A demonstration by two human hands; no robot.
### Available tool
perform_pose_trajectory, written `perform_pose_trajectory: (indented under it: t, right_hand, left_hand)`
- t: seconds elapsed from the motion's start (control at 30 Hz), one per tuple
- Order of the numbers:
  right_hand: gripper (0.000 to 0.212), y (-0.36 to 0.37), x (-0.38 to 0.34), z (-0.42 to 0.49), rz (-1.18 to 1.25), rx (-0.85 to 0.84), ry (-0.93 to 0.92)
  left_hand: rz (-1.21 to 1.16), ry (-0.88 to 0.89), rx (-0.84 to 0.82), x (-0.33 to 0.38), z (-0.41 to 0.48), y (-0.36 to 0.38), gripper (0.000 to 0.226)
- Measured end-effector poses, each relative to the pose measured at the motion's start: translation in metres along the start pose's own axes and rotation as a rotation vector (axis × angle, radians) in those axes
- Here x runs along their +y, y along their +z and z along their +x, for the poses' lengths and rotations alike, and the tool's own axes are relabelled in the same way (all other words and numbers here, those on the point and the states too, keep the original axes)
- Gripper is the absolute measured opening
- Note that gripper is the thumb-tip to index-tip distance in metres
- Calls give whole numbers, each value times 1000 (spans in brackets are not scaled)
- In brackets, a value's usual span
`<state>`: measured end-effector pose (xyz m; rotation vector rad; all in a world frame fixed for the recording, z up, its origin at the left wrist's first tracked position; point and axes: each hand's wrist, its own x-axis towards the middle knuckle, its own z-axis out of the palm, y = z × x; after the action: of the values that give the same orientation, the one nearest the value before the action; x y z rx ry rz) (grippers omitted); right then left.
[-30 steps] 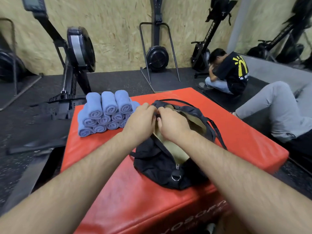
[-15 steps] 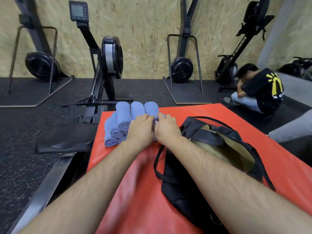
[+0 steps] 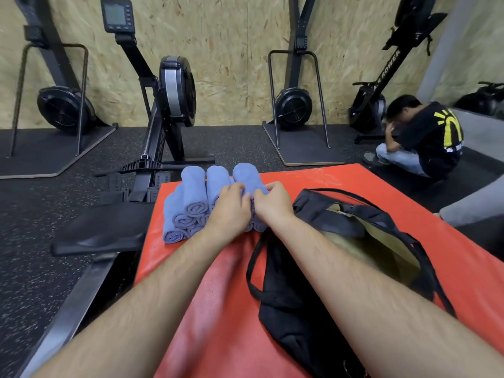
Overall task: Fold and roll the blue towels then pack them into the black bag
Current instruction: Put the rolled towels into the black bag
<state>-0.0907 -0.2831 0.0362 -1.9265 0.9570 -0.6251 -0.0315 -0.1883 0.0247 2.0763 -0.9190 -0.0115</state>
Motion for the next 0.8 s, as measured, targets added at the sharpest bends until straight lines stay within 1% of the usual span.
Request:
perform_pose_trajectory:
  t: [0.03,0.1,0.13,0.17,0.2,0.27,0.3,0.33,0.4,0.43,0.47,0.5,0.57,0.67,0.73,0.8]
  right_hand:
    - [23,-9,0,-13,37,11,-20]
    - [27,-29,2,-43,119,4,-65]
    - [26,-38,4,-55,155,-12,-80]
    - [25,-49,8,-67,177,-30,-87]
    - [22,-60,11,-76,186,-48,-89]
    - [21,-86,20,-89,148,-70,-88]
    - [22,-100,26,-94,107,-52,-103]
    - [27,-115,35,-98,19,14,-164]
    - [53,-148,52,-104,-323,197,-412]
    - [67,-162,59,-105,-492,216,-529]
    - [76,-174,63,-106,-617,168,-597]
    - [77,-184,66,-107,-703,89,-625]
    - [69,-193,77,-107,-839,-31,-617]
    - [56,-197,93,-104,-971,-148,-524]
    - [49,-195,102,-100,-988,-189,-453]
    - [47,-190,112,-92,-1014,-186,-416]
  left_hand:
    - [-71,-48,1,9,-5,-2,24]
    - [-248,-165,-30,32,-15,-8,46]
    - [-314,-205,-38,41,-20,-10,56]
    - [-351,-214,-49,52,-25,-11,62]
    - [-368,-200,-59,61,-31,-10,62]
    - [-366,-150,-78,76,-43,-7,55]
    - [-353,-116,-99,82,-49,-5,51]
    - [-316,-67,-134,85,-54,-2,48]
    - [-204,85,-246,89,-64,4,46]
    - [-161,159,-311,92,-68,7,48]
    - [-123,210,-372,95,-73,12,51]
    - [-83,244,-421,99,-77,16,54]
    - [31,302,-472,102,-80,28,58]
    - [250,348,-566,107,-82,47,58]
    - [375,384,-599,109,-82,64,55]
    - [487,427,-581,112,-81,81,52]
